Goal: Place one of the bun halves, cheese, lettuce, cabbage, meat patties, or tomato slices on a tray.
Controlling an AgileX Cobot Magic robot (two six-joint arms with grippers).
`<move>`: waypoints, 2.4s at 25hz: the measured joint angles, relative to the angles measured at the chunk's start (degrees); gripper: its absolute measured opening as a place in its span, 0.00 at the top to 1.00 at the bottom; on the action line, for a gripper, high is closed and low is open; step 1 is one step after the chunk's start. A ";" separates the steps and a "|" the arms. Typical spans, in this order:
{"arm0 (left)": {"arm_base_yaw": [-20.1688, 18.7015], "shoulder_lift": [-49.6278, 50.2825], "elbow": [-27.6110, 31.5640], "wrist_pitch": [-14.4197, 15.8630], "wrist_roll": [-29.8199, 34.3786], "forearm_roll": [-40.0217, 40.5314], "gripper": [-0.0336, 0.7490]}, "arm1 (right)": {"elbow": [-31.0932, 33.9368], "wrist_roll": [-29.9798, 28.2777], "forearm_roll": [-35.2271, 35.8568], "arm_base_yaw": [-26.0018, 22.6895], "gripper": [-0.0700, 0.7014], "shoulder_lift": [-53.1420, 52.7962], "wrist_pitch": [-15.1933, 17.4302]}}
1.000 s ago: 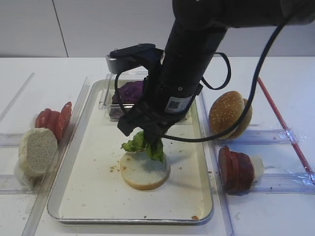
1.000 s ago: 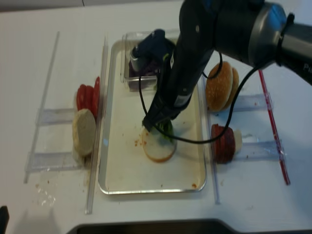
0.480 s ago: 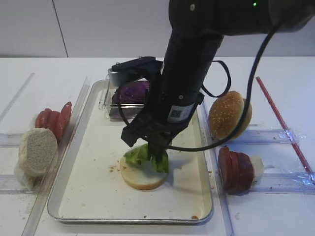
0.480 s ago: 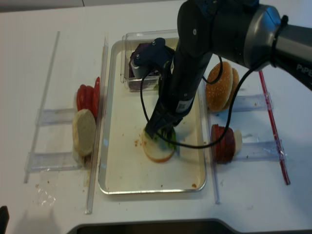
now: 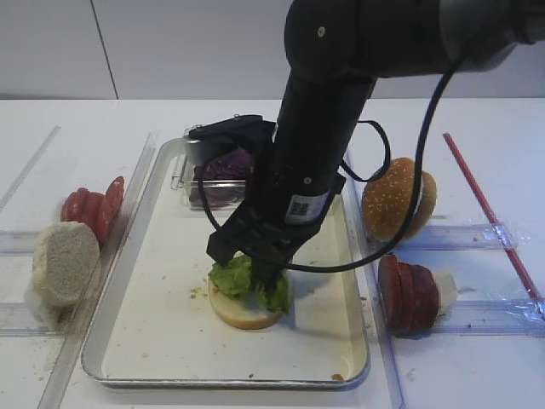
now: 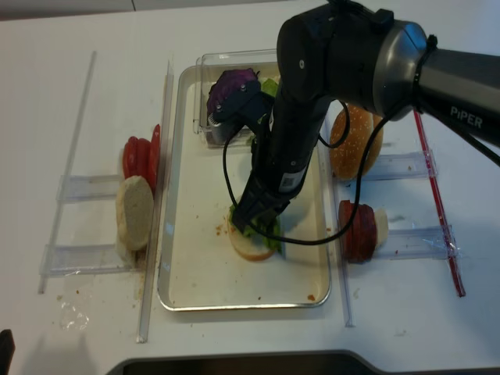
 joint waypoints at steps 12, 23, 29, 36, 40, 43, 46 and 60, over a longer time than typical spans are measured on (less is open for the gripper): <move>0.00 0.00 0.00 0.00 0.00 0.00 0.46 | 0.00 -4.52 2.50 0.00 0.46 0.00 -0.47; 0.00 0.00 0.00 0.00 0.00 0.00 0.46 | 0.00 -1.84 0.71 0.00 0.29 0.00 -4.01; 0.00 0.00 0.00 0.00 0.00 0.00 0.46 | 0.00 0.59 -2.09 0.00 0.29 0.00 -4.14; 0.00 0.00 0.00 0.00 0.00 0.00 0.46 | -1.01 1.86 -1.53 0.00 0.29 -0.11 -2.02; 0.00 0.00 0.00 0.00 0.00 0.00 0.46 | -5.12 3.61 -1.38 0.00 0.29 -0.31 4.06; 0.00 0.00 0.00 0.00 0.00 0.00 0.46 | -9.18 4.70 -1.38 0.00 0.29 -0.31 7.21; 0.00 0.00 0.00 0.00 0.00 0.00 0.46 | -13.54 6.83 -1.61 0.00 0.29 -0.31 8.28; 0.00 0.00 0.00 0.00 0.00 0.00 0.46 | -21.74 15.33 -6.52 -3.54 0.29 -1.36 9.42</move>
